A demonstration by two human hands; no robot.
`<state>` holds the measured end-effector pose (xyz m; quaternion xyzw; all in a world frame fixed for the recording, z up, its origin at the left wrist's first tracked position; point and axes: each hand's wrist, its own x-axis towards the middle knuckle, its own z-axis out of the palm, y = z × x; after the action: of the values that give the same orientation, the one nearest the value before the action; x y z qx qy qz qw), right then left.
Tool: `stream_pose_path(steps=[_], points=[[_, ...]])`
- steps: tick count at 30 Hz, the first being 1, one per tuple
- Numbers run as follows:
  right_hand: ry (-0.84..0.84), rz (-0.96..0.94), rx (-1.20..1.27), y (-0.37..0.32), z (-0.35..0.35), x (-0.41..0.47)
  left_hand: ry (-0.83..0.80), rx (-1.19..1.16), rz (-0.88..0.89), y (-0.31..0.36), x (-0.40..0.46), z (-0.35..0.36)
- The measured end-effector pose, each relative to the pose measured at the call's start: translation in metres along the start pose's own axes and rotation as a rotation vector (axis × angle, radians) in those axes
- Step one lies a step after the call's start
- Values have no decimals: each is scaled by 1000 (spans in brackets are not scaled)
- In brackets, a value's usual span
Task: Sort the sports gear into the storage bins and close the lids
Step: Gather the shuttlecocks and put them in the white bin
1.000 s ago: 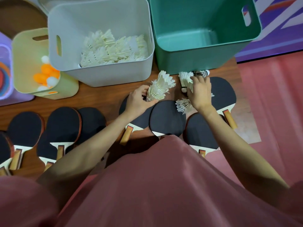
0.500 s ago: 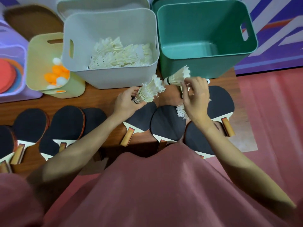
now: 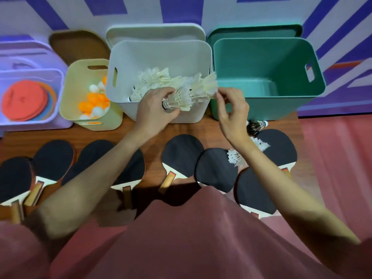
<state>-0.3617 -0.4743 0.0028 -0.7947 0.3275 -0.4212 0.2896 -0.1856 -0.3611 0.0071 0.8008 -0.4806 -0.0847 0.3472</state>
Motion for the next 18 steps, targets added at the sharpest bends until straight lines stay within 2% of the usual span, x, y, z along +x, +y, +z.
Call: stream_pose_path(steps=[3,8,13,18], points=[[51,-27,-48,0,12,26,15,39,54,-2,35,-8],[129,-64,-119,3,34,65,-62,21,83,-9,103,-1],[22,-34,-151,20,54,102,-204,-216,-101,-22,161,18],[-93,-44,-243,41,76,132,-320,-207,-182,-46,194,40]])
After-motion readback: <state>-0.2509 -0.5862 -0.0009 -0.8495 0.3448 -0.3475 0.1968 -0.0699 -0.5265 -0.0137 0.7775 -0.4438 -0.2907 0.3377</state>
